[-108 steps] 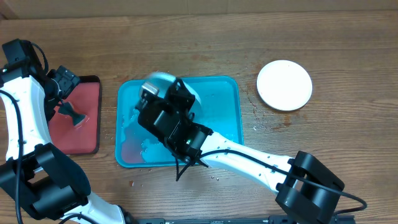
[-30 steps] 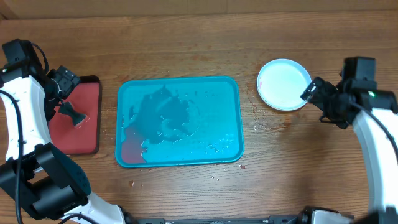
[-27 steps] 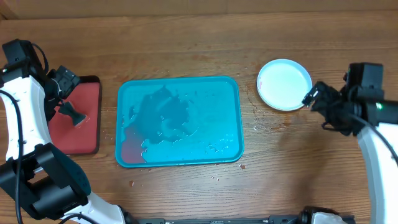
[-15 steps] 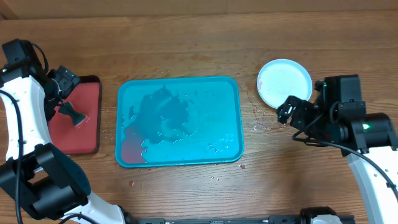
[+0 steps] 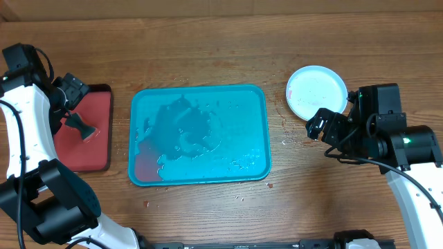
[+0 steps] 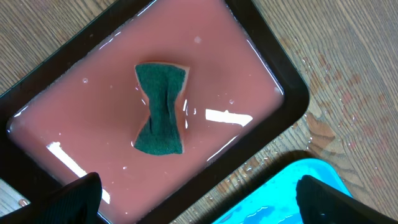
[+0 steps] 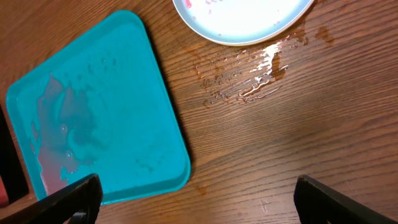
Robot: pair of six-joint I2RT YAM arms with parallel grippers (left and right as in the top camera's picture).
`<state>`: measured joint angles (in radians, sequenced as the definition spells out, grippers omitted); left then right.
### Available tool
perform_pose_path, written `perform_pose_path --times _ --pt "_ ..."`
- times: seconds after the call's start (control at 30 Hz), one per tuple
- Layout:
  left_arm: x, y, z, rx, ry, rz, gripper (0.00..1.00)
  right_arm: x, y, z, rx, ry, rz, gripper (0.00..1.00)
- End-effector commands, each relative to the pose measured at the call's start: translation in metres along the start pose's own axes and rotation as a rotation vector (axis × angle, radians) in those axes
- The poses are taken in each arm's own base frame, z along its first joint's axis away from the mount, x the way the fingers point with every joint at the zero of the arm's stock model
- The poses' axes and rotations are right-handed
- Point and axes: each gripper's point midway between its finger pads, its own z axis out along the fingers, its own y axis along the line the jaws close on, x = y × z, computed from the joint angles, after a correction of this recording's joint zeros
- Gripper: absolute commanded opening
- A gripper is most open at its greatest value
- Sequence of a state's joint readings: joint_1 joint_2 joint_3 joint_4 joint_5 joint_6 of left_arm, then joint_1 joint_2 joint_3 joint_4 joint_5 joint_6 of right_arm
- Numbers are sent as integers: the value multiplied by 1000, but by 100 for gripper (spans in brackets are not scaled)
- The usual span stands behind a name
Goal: Clean dirty plates on tray and stack at the side
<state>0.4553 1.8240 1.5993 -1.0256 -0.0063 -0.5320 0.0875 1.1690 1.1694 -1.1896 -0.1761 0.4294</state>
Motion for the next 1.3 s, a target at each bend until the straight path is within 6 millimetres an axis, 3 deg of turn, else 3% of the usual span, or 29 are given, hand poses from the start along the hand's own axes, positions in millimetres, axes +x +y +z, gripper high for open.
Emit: perform_pose_path --times 0.0,0.2,0.47,0.77,1.07,1.27 --pt "-2 -2 -6 14 -12 7 100 -2 3 -3 -10 -14 -13 100" --pt "-2 -2 -6 14 -12 7 100 -9 -7 1 27 -79 -22 100" --pt "-2 -2 -6 14 -12 7 100 -7 -17 18 -111 -373 -69 100" --pt "-2 -2 -6 14 -12 7 100 7 -30 14 -288 -746 -118 100" --pt "-2 -2 -6 14 -12 7 100 16 -37 3 -358 -918 -135 100" --pt "-2 -2 -6 14 -12 7 100 15 -41 10 -373 -971 -135 100"
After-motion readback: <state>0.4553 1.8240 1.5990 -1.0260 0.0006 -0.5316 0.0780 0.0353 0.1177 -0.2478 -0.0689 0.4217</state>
